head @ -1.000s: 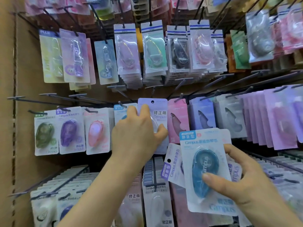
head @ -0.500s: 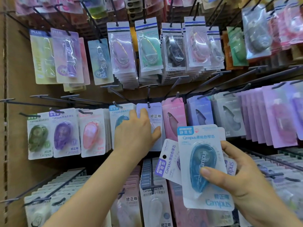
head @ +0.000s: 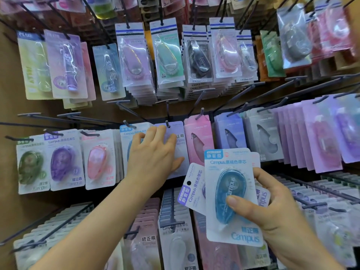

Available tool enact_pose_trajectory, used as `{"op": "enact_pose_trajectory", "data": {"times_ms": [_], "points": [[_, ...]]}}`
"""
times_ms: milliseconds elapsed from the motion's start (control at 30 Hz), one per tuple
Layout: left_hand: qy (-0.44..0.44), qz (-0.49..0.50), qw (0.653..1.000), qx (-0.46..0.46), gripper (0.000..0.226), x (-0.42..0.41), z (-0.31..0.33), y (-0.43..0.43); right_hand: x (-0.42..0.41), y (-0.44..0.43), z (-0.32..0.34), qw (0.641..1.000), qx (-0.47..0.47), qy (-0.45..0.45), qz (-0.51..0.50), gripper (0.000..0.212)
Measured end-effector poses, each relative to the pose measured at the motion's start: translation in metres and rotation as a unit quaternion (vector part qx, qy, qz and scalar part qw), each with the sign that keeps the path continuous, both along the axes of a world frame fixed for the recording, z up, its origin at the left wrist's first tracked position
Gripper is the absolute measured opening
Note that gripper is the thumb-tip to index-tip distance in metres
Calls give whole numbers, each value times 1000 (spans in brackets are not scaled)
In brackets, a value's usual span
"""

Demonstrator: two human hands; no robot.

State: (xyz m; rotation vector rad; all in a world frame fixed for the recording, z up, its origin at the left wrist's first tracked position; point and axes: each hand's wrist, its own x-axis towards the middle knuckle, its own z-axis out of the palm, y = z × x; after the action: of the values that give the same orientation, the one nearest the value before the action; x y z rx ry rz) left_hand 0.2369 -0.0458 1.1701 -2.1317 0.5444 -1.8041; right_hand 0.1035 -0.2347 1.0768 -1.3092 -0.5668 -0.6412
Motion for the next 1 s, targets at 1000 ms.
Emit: {"op": "enact_pose_trajectory", "data": {"times_ms": [1000], "points": [[399,-594,597,-363,35,-106,-75,-18,-7,21,-7,997,52,-57,-28,36]]}}
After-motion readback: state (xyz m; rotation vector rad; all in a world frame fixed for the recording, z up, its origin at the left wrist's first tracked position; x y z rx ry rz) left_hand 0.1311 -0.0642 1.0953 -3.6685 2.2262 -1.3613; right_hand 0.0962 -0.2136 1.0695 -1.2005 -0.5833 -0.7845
